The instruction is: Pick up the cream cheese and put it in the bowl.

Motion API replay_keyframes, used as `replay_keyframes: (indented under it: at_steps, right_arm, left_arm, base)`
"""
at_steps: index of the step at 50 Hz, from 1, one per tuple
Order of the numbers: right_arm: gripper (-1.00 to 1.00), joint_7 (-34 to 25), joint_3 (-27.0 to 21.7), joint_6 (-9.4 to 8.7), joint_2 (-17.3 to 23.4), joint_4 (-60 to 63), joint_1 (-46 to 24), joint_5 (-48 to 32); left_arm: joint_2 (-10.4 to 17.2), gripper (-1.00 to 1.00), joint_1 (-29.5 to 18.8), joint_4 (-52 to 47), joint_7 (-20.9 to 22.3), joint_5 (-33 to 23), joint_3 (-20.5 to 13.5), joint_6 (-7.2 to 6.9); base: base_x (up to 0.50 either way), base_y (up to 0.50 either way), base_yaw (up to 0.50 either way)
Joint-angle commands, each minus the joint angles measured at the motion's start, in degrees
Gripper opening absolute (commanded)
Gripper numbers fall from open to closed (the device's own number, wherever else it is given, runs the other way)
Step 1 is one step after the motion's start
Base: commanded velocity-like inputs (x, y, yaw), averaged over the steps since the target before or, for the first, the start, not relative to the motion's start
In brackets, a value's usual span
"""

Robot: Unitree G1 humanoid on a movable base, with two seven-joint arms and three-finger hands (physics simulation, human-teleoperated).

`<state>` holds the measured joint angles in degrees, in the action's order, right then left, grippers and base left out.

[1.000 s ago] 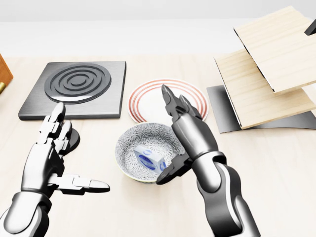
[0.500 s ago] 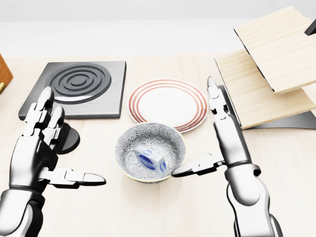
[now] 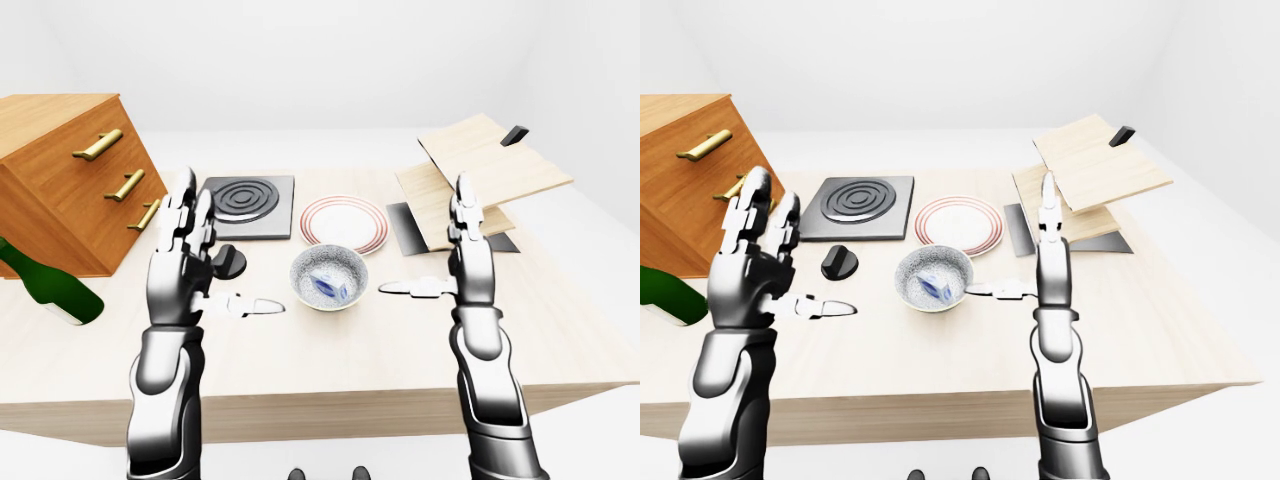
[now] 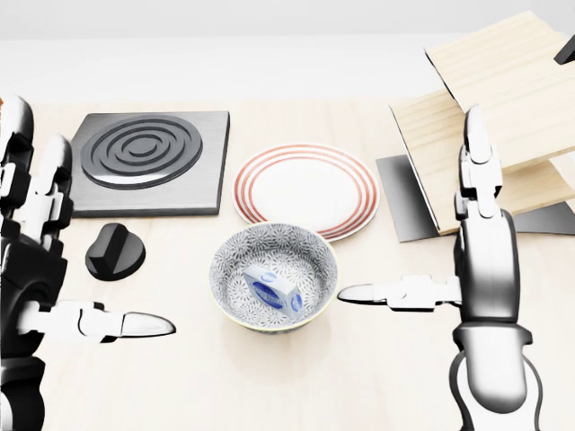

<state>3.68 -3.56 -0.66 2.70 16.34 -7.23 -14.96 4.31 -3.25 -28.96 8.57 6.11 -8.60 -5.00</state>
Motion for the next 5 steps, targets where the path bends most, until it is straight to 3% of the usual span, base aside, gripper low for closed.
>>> replay_keyframes:
  at_steps: [1,3,5]
  right_arm:
    - [1.0,1.3,0.2,-0.32,-0.6,7.8,2.6,0.8]
    - [1.0,1.3,0.3,-0.41,-0.8,9.2,3.0,0.9]
    - [1.0,1.0,0.8,-1.74,-1.2,12.2,3.8,0.8]
  left_arm:
    - [0.1,1.0,-0.2,-4.5,-0.5,2.1,-1.8,0.0]
    - [0.5,1.0,-0.3,-6.0,-0.6,2.8,-2.1,0.0]
    - [0.4,1.0,0.8,-10.2,-0.7,3.5,-2.3,0.0]
  base:
    - [0.0,0.0,0.0]
    - [0.0,0.0,0.0]
    - [0.0,0.0,0.0]
